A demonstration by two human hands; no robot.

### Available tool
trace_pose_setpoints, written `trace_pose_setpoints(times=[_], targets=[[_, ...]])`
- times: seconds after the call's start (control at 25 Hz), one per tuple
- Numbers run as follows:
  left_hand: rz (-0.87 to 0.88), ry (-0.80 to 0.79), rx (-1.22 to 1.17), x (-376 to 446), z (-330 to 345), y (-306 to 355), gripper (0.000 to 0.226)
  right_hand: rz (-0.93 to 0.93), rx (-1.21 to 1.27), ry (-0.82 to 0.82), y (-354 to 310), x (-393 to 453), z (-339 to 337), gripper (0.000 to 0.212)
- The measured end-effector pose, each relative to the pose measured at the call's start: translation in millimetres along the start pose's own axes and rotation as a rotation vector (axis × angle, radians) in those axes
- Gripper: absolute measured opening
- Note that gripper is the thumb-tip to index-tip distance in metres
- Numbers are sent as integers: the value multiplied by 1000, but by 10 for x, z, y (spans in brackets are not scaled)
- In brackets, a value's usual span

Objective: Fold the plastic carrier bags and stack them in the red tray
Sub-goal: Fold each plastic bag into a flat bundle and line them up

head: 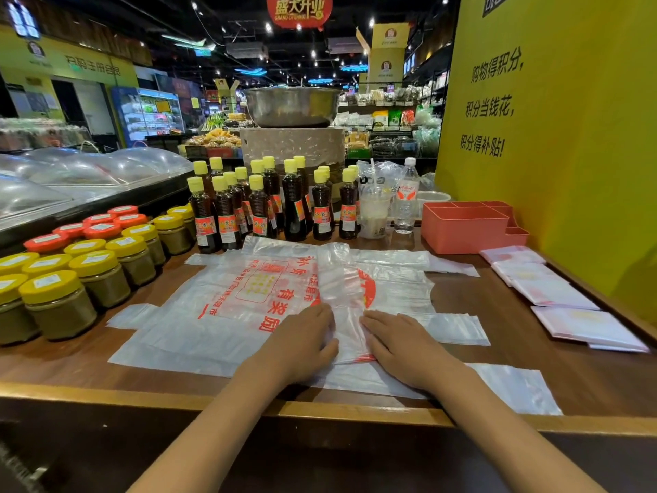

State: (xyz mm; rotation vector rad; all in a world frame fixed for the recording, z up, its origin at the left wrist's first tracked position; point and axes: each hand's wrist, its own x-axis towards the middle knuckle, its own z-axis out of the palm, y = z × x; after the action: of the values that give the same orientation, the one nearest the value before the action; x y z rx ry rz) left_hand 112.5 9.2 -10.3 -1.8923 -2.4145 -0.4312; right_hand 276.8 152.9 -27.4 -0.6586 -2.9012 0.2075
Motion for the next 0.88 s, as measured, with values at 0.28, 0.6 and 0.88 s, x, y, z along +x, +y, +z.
trace_pose_setpoints(times=[0.28,0.6,0.88], targets=[[-26,-220,-84,15,10,-195,91,14,104,12,5,7,-39,47],[-11,-162,-107,12,0,-233,90,100,386,153,130,10,-72,49],[-7,-162,-174,-36,35,-176,93,-1,189,144,62,60,-82,61]])
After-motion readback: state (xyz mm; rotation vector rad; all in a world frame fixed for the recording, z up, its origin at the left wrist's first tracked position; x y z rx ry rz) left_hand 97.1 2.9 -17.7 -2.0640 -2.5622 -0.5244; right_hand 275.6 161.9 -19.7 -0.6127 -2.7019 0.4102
